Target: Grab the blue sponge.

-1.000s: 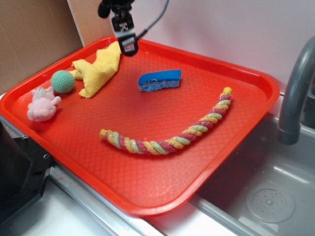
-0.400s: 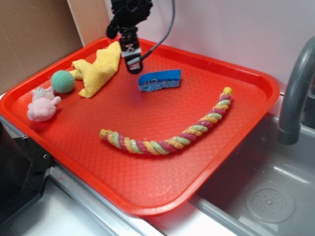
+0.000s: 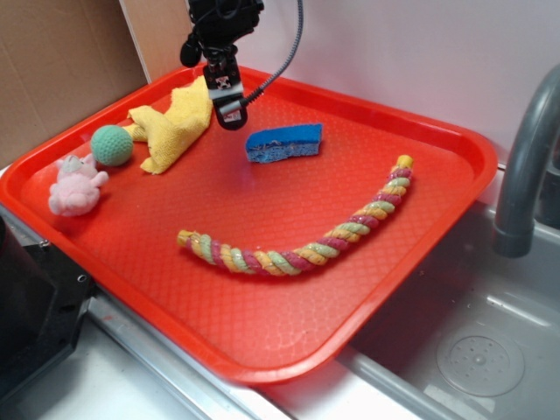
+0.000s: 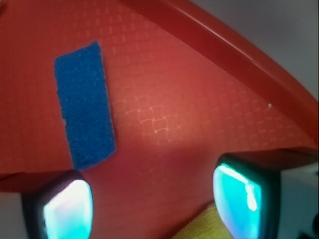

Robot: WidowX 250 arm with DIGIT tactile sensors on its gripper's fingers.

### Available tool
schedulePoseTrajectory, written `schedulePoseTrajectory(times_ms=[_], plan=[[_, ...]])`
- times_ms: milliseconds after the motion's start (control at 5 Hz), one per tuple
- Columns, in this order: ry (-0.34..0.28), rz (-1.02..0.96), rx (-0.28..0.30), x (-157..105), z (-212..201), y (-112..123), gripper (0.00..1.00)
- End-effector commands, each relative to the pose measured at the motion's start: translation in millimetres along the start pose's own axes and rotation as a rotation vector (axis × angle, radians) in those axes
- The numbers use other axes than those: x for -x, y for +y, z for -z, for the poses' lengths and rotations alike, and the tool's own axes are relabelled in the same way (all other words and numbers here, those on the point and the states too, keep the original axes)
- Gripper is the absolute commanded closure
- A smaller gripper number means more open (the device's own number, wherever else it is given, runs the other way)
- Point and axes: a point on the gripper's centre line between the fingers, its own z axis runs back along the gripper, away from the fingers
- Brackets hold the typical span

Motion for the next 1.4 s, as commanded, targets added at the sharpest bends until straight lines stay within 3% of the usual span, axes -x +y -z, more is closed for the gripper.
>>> schedulePoseTrajectory(times_ms=[0, 400, 600, 1000, 1200], plan=[[-0.017, 0.072, -0.01, -46, 8, -22, 0.0], [-0.002, 0.107, 0.012, -59, 22, -25, 0.0], [-0.011, 0.124, 0.026, -58, 24, -42, 0.0], [-0.03, 0.142, 0.011, -57, 17, -50, 0.0], [0.026, 0.139, 0.012, -62, 29, -48, 0.0]])
